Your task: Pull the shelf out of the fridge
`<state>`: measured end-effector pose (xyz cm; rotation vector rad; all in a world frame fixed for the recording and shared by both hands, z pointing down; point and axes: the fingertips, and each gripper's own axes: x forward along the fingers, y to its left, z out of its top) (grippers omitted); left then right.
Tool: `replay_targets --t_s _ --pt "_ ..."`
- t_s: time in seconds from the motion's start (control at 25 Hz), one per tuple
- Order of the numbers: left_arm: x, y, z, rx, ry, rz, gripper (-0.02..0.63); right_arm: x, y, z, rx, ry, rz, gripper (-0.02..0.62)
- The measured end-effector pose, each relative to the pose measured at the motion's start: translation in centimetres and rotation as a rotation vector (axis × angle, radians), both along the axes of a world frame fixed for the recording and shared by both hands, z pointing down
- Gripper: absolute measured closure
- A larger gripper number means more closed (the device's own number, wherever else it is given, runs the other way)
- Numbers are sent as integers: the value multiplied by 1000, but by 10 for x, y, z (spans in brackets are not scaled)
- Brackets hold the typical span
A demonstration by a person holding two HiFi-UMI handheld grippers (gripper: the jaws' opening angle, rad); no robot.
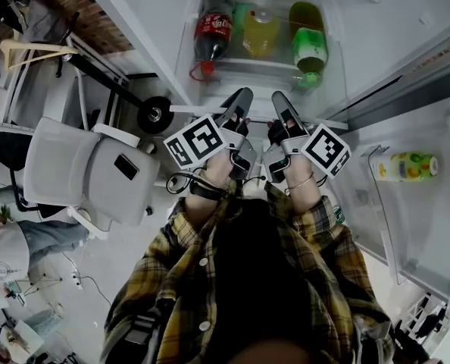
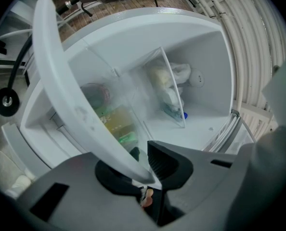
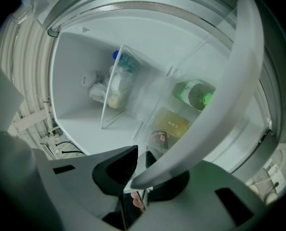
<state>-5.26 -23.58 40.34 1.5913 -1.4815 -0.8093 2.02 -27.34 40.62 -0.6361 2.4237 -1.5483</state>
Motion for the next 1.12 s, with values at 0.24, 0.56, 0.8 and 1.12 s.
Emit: replay_targets --t_s 0.24,0.56,0.8,1.12 --pt "0 0 0 -1 1 -1 537 0 0 0 0 1 1 528" --pt "1 0 0 -4 2 -3 537 1 -1 0 -7 -2 -4 528" --pt "0 0 1 -7 3 -4 537 0 0 1 -10 -4 -6 529" --pt "0 0 2 -6 5 -11 537 0 0 2 -10 -5 -6 529"
